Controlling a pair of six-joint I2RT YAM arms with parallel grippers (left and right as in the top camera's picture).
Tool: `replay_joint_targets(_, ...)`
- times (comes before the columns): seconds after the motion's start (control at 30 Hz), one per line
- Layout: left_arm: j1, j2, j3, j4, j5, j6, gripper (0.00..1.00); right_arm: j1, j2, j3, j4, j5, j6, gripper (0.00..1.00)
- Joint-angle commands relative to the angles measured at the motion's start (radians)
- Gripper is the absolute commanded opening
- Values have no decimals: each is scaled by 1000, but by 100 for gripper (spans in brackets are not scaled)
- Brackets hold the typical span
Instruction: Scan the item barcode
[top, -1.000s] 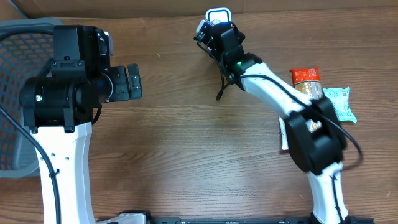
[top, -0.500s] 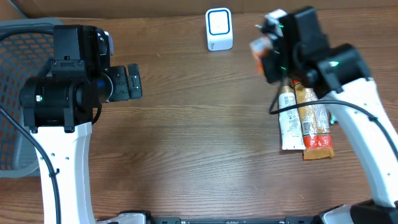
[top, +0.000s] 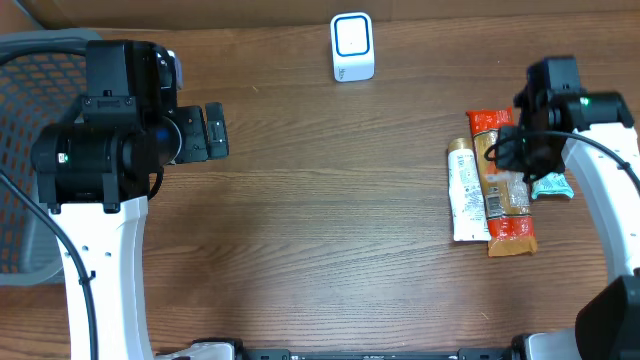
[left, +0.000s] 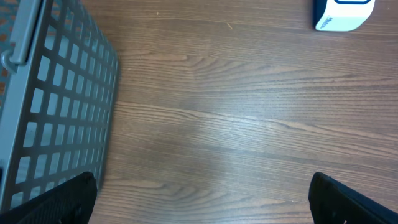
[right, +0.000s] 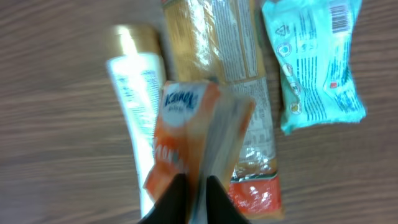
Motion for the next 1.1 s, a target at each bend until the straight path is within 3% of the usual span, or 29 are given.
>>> replay_joint_targets(0.0, 8, -1, 1, 4, -5, -3, 100, -39, -1, -77, 51, -32, 21, 39)
replay_joint_targets(0.07, 8, -1, 1, 4, -5, -3, 100, -55, -1, -80, 60, -38, 21, 48)
replay_joint_targets(0.23, 8, -1, 1, 4, -5, -3, 100, -62, -24, 6, 32, -144, 20, 53)
replay_joint_targets(0.47, 8, -1, 1, 4, -5, -3, 100, 56, -153, 284, -127, -290, -13, 66)
replay_joint_targets(0.5, 8, -1, 1, 4, -5, -3, 100, 85, -172, 311, -145, -290, -12, 75)
replay_joint_targets(0.53, 8, -1, 1, 4, -5, -3, 100, 122, -194, 337, -162, -290, -2, 100)
replay_joint_targets(0.73, 8, -1, 1, 4, -5, -3, 100, 280, -313, 372, -180, -284, -3, 100)
replay_joint_targets(1.07, 8, -1, 1, 4, -5, -3, 100, 288, -445, 373, -292, -209, -6, 100)
